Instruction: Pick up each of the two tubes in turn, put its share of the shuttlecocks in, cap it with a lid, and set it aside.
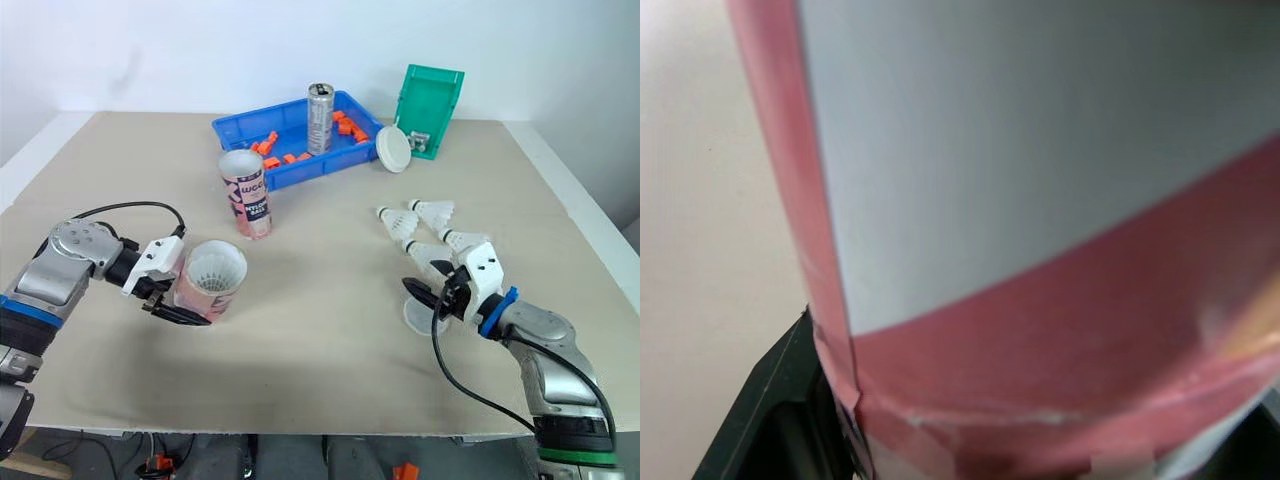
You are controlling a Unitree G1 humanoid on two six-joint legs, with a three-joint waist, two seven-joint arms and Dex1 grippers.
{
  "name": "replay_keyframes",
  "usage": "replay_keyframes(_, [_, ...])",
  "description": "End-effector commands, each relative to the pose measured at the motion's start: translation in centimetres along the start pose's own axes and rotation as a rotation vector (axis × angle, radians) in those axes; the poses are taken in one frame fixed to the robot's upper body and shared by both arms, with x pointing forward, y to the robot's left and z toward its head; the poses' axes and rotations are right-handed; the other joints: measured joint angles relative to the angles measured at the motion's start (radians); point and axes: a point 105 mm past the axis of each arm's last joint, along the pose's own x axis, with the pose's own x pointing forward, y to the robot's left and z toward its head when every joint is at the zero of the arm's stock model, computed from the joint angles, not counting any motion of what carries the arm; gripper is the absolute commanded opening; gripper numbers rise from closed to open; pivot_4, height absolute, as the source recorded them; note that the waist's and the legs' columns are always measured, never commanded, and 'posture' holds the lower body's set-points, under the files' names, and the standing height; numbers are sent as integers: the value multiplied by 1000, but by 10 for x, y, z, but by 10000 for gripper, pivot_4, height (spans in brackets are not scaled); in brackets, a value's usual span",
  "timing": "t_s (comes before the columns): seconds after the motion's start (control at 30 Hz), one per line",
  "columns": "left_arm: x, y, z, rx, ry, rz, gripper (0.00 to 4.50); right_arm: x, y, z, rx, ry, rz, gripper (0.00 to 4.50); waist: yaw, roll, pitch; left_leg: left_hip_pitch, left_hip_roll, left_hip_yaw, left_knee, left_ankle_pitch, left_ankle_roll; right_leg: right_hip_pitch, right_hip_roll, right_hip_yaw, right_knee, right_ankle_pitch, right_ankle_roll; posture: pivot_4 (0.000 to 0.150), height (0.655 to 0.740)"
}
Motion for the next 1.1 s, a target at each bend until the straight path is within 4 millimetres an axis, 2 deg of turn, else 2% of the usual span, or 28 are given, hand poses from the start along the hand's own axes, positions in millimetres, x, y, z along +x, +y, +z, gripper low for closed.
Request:
replay_keyframes(0.03, [-6, 0, 6, 22, -6, 22, 30556, 6, -2, 10, -30, -35, 9, 37007, 0, 0, 0, 0, 0, 0, 0, 0, 0, 0, 0, 0, 0, 0, 0, 1500, 7400])
replay_keyframes(0.1, [-6, 0, 5, 22, -5, 23, 30556, 9, -2, 11, -32, -40, 12, 37007, 0, 0, 0, 0, 0, 0, 0, 0, 0, 0, 0, 0, 0, 0, 0, 1500, 7400])
replay_keyframes(0.13, [-6, 0, 5, 21, -5, 24, 30556, 9, -2, 13, -34, -46, 14, 32015, 0, 0, 0, 0, 0, 0, 0, 0, 0, 0, 0, 0, 0, 0, 0, 1500, 7400])
replay_keyframes(0.2, [-7, -1, 5, 19, -5, 25, 30556, 7, -1, 15, -38, -57, 24, 25910, 0, 0, 0, 0, 0, 0, 0, 0, 0, 0, 0, 0, 0, 0, 0, 1500, 7400])
replay_keyframes(0.23, [-7, -1, 5, 19, -5, 26, 30556, 6, 0, 16, -42, -59, 27, 20069, 0, 0, 0, 0, 0, 0, 0, 0, 0, 0, 0, 0, 0, 0, 0, 1500, 7400])
replay_keyframes(0.37, [-7, -1, 5, 19, -4, 27, 30556, 2, -2, 16, -45, -59, 25, 2015, 0, 0, 0, 0, 0, 0, 0, 0, 0, 0, 0, 0, 0, 0, 0, 1500, 7400])
replay_keyframes(0.53, [-5, -1, 6, 22, -9, 26, 30556, -7, 6, 30, -68, -112, 62, 896, 1, 0, 0, 0, 0, 0, 0, 0, 0, 0, 0, 0, 0, 0, 0, 1500, 7400])
replay_keyframes(0.73, [-4, -1, 6, 23, -9, 27, 30556, -11, 43, 59, -210, -142, 262, 896, 1, 0, 0, 0, 0, 0, 0, 0, 0, 0, 1, 0, 0, 0, 0, 1500, 7400])
replay_keyframes(0.83, [-5, -1, 6, 23, -9, 31, 30556, -18, 84, 102, -417, -221, 485, 896, 1, 1, 1, 0, 0, 0, 0, 0, 0, 0, 0, 1, 0, 0, 1, 1500, 7400])
replay_keyframes(0.9, [-6, 0, 6, 24, -7, 34, 30556, -23, 109, 120, -568, -245, 624, 896, -3, 3, 2, 0, 0, 1, 0, 0, 0, -1, 1, 2, 0, 0, 1, 1500, 7400])
replay_keyframes(1.0, [-6, 1, 6, 26, -5, 39, 30556, -21, 126, 133, -723, -255, 720, 896, -4, 1, 0, 0, 1, 0, 0, 0, 0, -1, 1, 0, 0, 0, 0, 1500, 7400])
replay_keyframes(1.1, [-6, 1, 8, 28, -8, 42, 30556, -6, 137, 148, -885, -285, 763, 896, -2, 0, 0, -1, 1, 0, 0, 0, 0, -2, 1, 0, 0, 0, -1, 1500, 7400])
